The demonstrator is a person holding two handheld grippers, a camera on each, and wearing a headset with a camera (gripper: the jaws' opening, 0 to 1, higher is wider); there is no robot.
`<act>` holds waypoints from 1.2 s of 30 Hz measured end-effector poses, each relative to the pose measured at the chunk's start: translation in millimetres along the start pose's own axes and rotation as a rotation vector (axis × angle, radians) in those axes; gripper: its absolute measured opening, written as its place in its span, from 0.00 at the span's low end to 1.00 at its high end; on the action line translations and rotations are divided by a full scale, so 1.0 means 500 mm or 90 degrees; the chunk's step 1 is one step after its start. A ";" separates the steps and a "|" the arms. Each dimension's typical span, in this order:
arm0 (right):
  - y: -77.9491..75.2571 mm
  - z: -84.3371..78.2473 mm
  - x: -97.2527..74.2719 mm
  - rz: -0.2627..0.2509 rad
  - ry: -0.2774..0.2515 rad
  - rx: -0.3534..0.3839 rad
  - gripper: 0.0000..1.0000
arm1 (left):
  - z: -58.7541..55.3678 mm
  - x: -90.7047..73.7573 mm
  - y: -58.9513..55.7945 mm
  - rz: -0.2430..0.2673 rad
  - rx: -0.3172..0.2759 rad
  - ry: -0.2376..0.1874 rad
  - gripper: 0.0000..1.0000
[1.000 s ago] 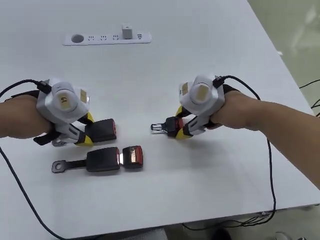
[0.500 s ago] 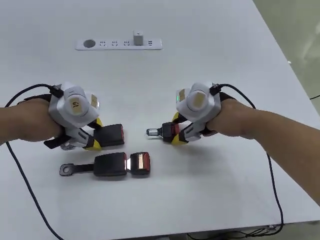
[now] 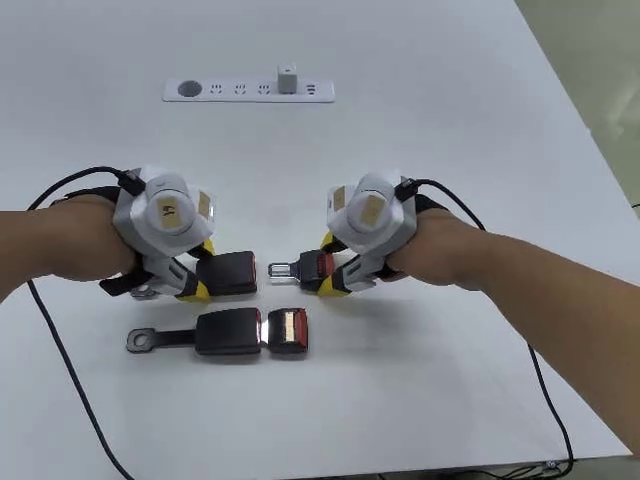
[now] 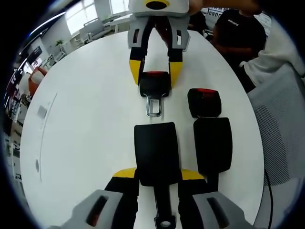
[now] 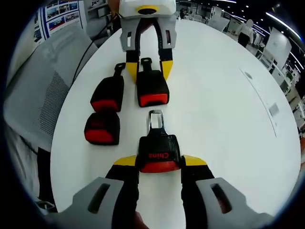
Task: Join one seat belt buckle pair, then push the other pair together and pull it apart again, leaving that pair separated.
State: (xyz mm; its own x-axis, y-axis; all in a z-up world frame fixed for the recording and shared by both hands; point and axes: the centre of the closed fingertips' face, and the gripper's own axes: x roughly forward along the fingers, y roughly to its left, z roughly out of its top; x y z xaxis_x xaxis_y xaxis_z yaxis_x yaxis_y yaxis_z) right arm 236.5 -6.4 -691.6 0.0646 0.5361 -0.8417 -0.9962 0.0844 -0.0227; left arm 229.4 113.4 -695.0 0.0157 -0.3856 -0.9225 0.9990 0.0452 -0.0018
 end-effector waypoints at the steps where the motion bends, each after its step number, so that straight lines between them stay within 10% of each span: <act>1: -0.002 0.003 0.003 -0.001 -0.002 0.000 0.32 | 0.000 0.000 0.000 -0.001 0.002 0.000 0.32; 36: 0.009 0.046 0.028 -0.007 -0.009 -0.023 0.31 | 0.011 -0.002 -0.004 -0.005 0.005 -0.004 0.31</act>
State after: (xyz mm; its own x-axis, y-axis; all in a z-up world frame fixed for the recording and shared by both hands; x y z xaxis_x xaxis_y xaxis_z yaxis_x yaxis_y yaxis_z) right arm 234.2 20.9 -691.0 0.0767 0.5475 -0.8333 -0.9968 0.0602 -0.0522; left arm 227.9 108.4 -692.1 0.0080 -0.3913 -0.9202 0.9994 0.0353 -0.0064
